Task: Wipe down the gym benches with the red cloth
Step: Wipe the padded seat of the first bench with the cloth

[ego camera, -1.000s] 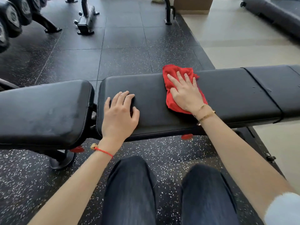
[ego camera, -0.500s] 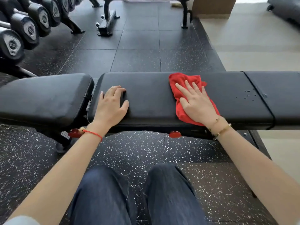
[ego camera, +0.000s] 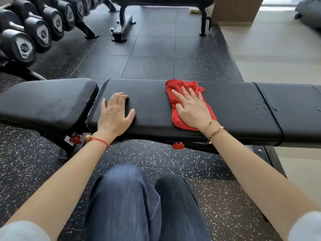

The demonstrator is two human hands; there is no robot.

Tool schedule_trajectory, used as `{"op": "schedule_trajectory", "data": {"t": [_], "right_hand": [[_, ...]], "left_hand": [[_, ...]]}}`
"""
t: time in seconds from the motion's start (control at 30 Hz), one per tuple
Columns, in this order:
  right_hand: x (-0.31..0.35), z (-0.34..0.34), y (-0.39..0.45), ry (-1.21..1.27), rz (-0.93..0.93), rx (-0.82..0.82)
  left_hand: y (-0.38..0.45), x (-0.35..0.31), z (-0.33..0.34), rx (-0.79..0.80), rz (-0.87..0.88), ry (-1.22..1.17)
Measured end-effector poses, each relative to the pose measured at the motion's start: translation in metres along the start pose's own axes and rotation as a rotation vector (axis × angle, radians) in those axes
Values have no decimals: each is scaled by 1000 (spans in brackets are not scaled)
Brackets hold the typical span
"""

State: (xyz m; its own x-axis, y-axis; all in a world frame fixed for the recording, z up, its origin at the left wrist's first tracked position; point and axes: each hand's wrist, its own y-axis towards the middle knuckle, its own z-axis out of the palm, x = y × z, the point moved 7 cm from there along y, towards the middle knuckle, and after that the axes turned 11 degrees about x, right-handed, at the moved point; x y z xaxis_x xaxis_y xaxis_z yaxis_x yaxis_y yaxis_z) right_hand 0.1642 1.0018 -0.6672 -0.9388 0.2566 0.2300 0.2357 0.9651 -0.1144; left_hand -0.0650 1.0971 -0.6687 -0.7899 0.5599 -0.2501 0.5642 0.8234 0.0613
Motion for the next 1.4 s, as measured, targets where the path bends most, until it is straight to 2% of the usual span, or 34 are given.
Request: {"op": "schedule_trajectory", "data": {"t": [0.17,0.33,0.43,0.5,0.6,0.7,0.87,1.0,1.1,1.23,1.3,1.4], "right_hand": [[17,1,41,-22,27,35],[49,10,18,-34,-156,22],[37,11,-8,-21,-223,-2],[17,8,-10,-18,-188,-3],[-9,-1,19,-5,-38,20],[5,-4,55,-29,53,44],[69,13,40,-47,-172,38],[54,15,-3,-52,-262,15],[15,6,-5,-30,-198,21],[-23,-10,35,-26,29,16],[-10,-11,56,-52,70,20],[28,-3,62,-63,-13,30]], "left_hand": [[2,-1,2,-16,6,40],[3,1,7,-17,-10,43],[2,4,8,-14,-7,45],[3,5,9,-11,-4,40],[2,5,9,-15,-4,45],[1,3,9,-11,-9,55],[2,4,10,-3,-11,45],[1,6,9,-4,-7,31],[0,5,9,-3,-7,32],[1,2,5,-27,-29,41],[1,2,4,-42,-33,48],[2,4,3,-58,-36,44]]}}
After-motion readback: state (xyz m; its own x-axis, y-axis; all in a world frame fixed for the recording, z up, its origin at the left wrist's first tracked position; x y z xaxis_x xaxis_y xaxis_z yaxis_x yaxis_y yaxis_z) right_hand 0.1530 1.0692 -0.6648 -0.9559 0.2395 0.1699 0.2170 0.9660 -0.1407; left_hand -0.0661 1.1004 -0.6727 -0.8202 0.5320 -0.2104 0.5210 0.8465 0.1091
